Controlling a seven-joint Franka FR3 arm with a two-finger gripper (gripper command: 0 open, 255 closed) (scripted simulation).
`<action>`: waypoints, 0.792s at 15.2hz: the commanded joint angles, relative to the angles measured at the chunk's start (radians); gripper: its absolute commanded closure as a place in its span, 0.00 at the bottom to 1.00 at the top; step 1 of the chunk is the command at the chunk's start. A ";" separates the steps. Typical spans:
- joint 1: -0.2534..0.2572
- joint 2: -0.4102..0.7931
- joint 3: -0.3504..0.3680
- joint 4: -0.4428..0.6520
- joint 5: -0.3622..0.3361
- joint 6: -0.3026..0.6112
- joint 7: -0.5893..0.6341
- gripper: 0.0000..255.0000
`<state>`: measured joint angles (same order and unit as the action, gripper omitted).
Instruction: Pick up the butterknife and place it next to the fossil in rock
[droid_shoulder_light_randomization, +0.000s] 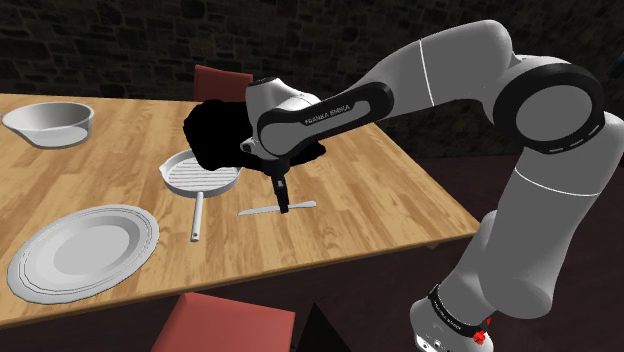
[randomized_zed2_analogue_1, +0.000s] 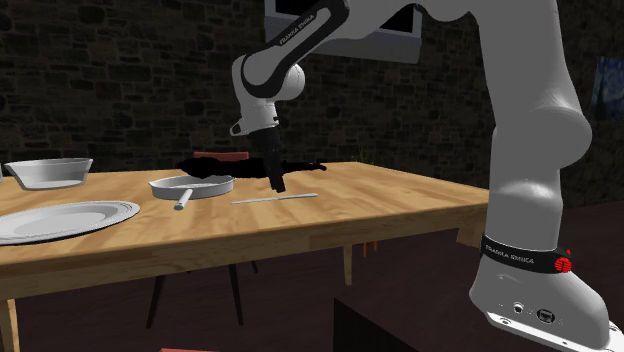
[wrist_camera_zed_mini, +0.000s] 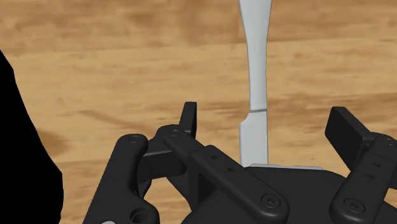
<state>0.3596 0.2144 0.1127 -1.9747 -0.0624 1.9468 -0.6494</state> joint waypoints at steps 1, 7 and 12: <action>0.001 -0.006 0.001 0.027 0.002 -0.033 -0.001 0.00; 0.003 -0.016 0.003 0.109 0.005 -0.125 -0.003 0.00; 0.003 -0.016 0.003 0.109 0.005 -0.125 -0.003 0.00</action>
